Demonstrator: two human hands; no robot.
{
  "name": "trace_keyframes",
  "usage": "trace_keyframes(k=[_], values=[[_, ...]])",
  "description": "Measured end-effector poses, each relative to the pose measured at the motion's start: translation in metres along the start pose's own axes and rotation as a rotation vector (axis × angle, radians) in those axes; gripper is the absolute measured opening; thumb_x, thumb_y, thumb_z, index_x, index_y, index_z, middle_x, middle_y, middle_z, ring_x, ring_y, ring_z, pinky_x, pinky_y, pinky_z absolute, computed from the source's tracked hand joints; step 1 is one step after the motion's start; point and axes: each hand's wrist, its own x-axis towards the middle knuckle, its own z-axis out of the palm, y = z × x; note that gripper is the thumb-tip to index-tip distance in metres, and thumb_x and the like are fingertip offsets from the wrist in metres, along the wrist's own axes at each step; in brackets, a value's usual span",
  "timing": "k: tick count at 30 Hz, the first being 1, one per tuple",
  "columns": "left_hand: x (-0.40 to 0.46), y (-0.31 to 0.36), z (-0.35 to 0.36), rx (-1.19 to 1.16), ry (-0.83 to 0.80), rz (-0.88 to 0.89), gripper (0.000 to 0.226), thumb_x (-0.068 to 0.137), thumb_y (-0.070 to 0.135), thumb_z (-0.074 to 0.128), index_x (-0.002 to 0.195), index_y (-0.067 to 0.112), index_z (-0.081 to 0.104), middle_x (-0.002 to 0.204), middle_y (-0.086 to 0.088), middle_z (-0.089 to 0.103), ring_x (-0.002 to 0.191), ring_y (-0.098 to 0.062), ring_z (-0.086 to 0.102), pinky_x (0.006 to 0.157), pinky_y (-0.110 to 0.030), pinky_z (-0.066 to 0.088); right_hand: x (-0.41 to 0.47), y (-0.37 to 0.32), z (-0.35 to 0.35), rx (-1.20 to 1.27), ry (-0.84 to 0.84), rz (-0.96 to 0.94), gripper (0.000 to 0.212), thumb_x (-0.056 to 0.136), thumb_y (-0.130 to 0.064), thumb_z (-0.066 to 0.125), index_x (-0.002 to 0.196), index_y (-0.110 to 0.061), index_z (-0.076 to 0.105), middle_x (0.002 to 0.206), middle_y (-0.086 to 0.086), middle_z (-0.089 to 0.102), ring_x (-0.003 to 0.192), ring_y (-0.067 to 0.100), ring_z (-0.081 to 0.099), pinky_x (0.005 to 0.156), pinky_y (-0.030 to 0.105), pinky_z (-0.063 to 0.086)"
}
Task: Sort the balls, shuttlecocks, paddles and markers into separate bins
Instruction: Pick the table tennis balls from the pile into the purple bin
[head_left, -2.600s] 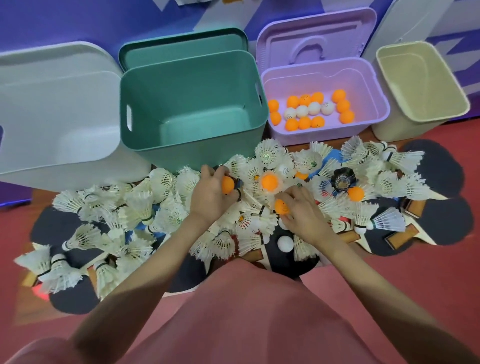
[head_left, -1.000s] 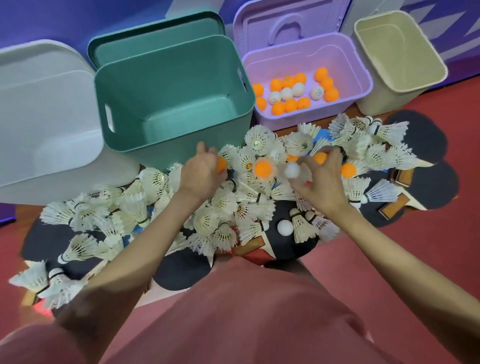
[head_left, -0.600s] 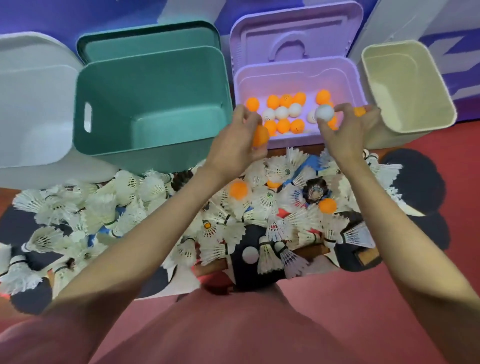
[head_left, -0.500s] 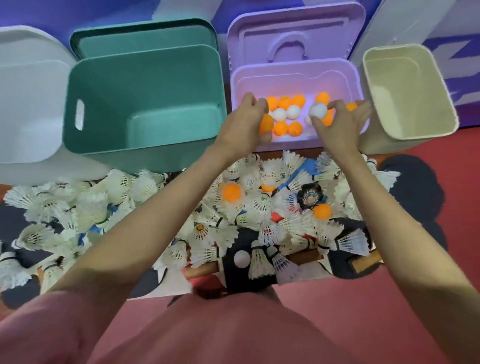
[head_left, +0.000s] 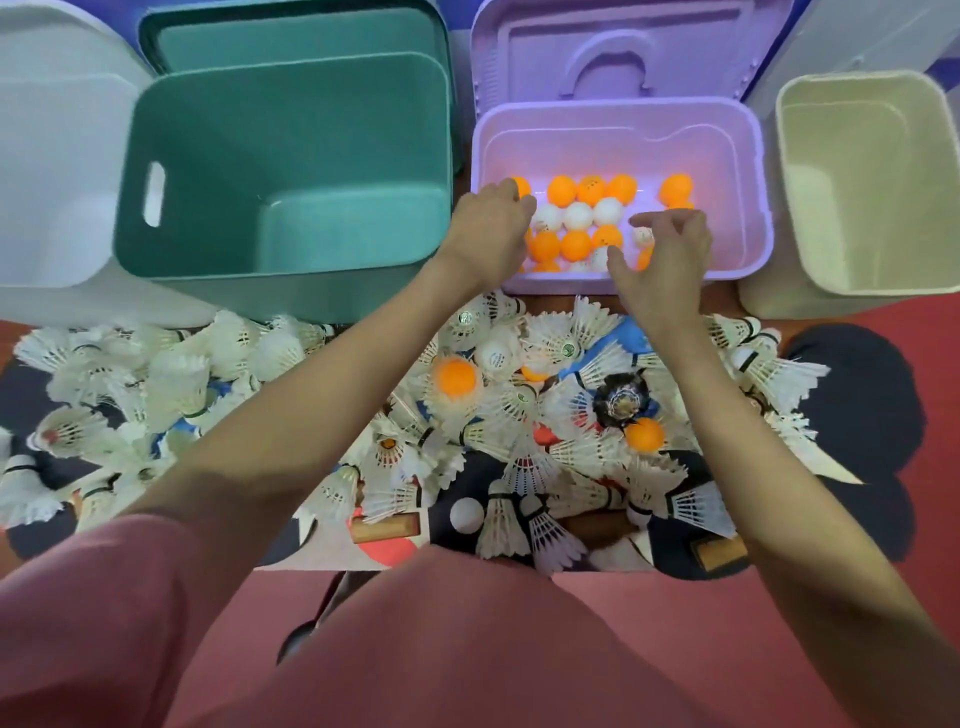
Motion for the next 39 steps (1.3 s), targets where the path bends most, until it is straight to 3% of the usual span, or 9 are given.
trace_keyframes(k=[2, 3, 7, 9, 14, 23, 31, 36, 39], values=[[-0.02, 0.001, 0.0, -0.136, 0.147, 0.08, 0.031, 0.083, 0.008, 0.046, 0.112, 0.0, 0.057, 0.107, -0.02, 0.056, 0.093, -0.039, 0.056, 0.072, -0.045, 0.046, -0.024, -0.016, -0.002, 0.102, 0.094, -0.161, 0.027, 0.085, -0.023, 0.06, 0.107, -0.007, 0.061, 0.109, 0.017, 0.05, 0.105, 0.028, 0.048, 0.091, 0.035, 0.038], [-0.034, 0.002, 0.0, -0.197, 0.213, 0.118, 0.032, 0.083, 0.008, 0.047, 0.112, 0.001, 0.058, 0.105, -0.019, 0.058, 0.092, -0.037, 0.057, 0.072, -0.045, 0.047, -0.036, -0.022, -0.001, 0.138, 0.055, -0.232, 0.024, 0.086, -0.019, 0.059, 0.106, -0.006, 0.061, 0.107, 0.016, 0.051, 0.103, 0.026, 0.049, 0.089, 0.032, 0.038], [-0.102, 0.009, 0.006, -0.351, 0.308, 0.182, 0.024, 0.088, 0.009, 0.05, 0.11, 0.003, 0.059, 0.1, -0.013, 0.059, 0.089, -0.031, 0.057, 0.072, -0.039, 0.046, -0.072, -0.035, 0.017, 0.117, -0.482, -0.394, 0.031, 0.086, -0.03, 0.054, 0.109, -0.01, 0.063, 0.102, 0.008, 0.053, 0.101, 0.024, 0.05, 0.082, 0.035, 0.043], [-0.134, 0.003, 0.015, -0.361, 0.323, 0.118, 0.021, 0.087, 0.006, 0.052, 0.106, 0.002, 0.06, 0.098, -0.013, 0.061, 0.087, -0.03, 0.058, 0.07, -0.038, 0.047, -0.08, -0.038, 0.027, -0.002, -0.612, -0.431, 0.036, 0.087, -0.032, 0.058, 0.116, -0.012, 0.062, 0.105, 0.006, 0.052, 0.104, 0.024, 0.048, 0.088, 0.035, 0.041], [-0.178, -0.018, 0.035, -0.364, 0.232, -0.049, 0.023, 0.084, 0.003, 0.057, 0.106, 0.001, 0.061, 0.097, -0.013, 0.063, 0.088, -0.032, 0.059, 0.071, -0.042, 0.052, -0.078, -0.054, 0.032, -0.208, -0.595, -0.476, 0.045, 0.085, -0.032, 0.066, 0.127, -0.018, 0.057, 0.113, 0.005, 0.05, 0.111, 0.024, 0.041, 0.097, 0.036, 0.032], [-0.18, -0.02, 0.047, -0.239, 0.137, -0.094, 0.026, 0.074, 0.014, 0.077, 0.099, 0.012, 0.072, 0.104, -0.014, 0.06, 0.094, -0.033, 0.055, 0.079, -0.04, 0.047, -0.07, -0.068, 0.042, -0.314, -0.602, -0.498, 0.037, 0.079, -0.021, 0.072, 0.114, -0.013, 0.064, 0.114, 0.009, 0.049, 0.111, 0.027, 0.041, 0.096, 0.035, 0.03], [-0.169, -0.005, 0.057, -0.127, 0.042, -0.15, 0.026, 0.078, 0.019, 0.071, 0.103, 0.012, 0.07, 0.123, -0.016, 0.05, 0.112, -0.035, 0.048, 0.091, -0.047, 0.038, -0.078, -0.057, 0.015, 0.092, -0.448, -0.286, 0.035, 0.07, -0.02, 0.076, 0.097, -0.009, 0.057, 0.099, 0.009, 0.054, 0.094, 0.024, 0.052, 0.079, 0.037, 0.044], [-0.167, 0.004, 0.061, -0.094, 0.026, -0.2, 0.02, 0.069, 0.017, 0.079, 0.084, 0.008, 0.069, 0.113, -0.017, 0.055, 0.102, -0.036, 0.053, 0.08, -0.043, 0.043, -0.11, -0.052, -0.014, 0.257, -0.367, -0.067, 0.043, 0.073, -0.02, 0.076, 0.103, -0.011, 0.046, 0.091, -0.01, 0.054, 0.077, 0.004, 0.052, 0.064, 0.015, 0.042], [-0.166, 0.009, 0.064, -0.078, 0.027, -0.224, 0.021, 0.07, 0.018, 0.078, 0.083, 0.006, 0.068, 0.113, -0.018, 0.055, 0.102, -0.037, 0.053, 0.08, -0.042, 0.042, -0.131, -0.045, -0.015, 0.282, -0.375, -0.046, 0.05, 0.075, -0.021, 0.073, 0.115, -0.019, 0.043, 0.095, -0.006, 0.048, 0.08, 0.007, 0.053, 0.064, 0.02, 0.046]])
